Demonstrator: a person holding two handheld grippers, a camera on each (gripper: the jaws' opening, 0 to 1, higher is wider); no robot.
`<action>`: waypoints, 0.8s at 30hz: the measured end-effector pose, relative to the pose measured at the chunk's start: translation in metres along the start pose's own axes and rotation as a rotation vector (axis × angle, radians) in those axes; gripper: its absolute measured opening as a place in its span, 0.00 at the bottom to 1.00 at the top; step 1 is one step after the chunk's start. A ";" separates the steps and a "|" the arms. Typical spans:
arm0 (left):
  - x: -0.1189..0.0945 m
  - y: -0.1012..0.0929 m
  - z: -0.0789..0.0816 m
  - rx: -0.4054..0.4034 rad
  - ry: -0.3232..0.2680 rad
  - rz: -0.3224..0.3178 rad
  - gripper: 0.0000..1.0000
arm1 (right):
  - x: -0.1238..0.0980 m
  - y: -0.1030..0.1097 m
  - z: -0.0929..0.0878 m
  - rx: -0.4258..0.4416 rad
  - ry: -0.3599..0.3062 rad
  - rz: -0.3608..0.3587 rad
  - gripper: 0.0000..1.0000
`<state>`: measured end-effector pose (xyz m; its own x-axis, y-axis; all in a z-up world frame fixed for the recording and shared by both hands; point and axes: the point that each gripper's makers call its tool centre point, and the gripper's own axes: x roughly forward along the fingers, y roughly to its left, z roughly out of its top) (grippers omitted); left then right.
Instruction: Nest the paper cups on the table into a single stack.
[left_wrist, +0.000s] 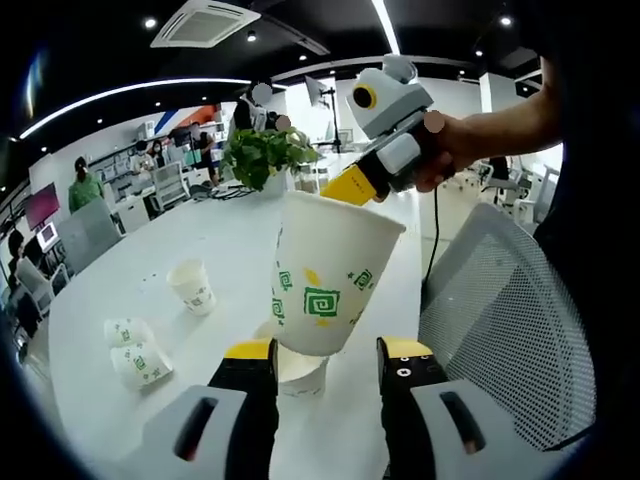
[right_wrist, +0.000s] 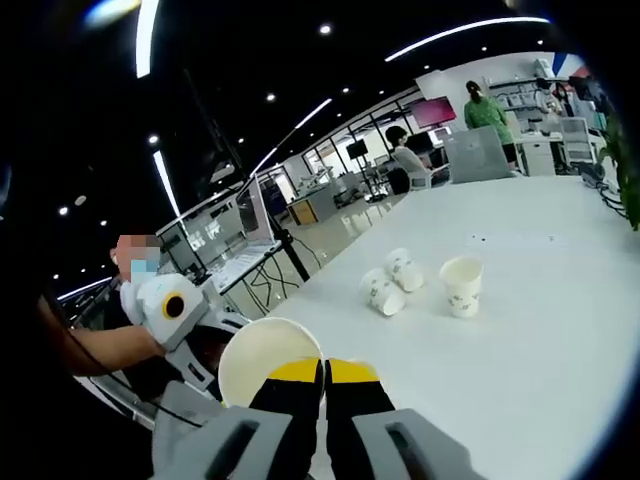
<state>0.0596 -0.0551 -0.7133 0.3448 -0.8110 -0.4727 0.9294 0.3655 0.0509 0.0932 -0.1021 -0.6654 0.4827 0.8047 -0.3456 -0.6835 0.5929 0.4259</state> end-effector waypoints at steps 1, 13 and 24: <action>-0.001 0.000 0.000 0.000 0.000 0.002 0.38 | 0.000 -0.001 0.001 -0.002 0.001 0.000 0.00; -0.011 0.006 0.002 -0.030 -0.033 0.050 0.42 | 0.008 -0.008 0.002 -0.081 0.063 -0.049 0.00; -0.023 0.011 0.005 -0.101 -0.085 0.091 0.46 | 0.023 -0.019 -0.008 -0.086 0.120 -0.080 0.00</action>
<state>0.0625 -0.0347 -0.6976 0.4411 -0.8065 -0.3938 0.8772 0.4801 -0.0006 0.1135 -0.0948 -0.6883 0.4717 0.7426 -0.4754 -0.6922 0.6459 0.3221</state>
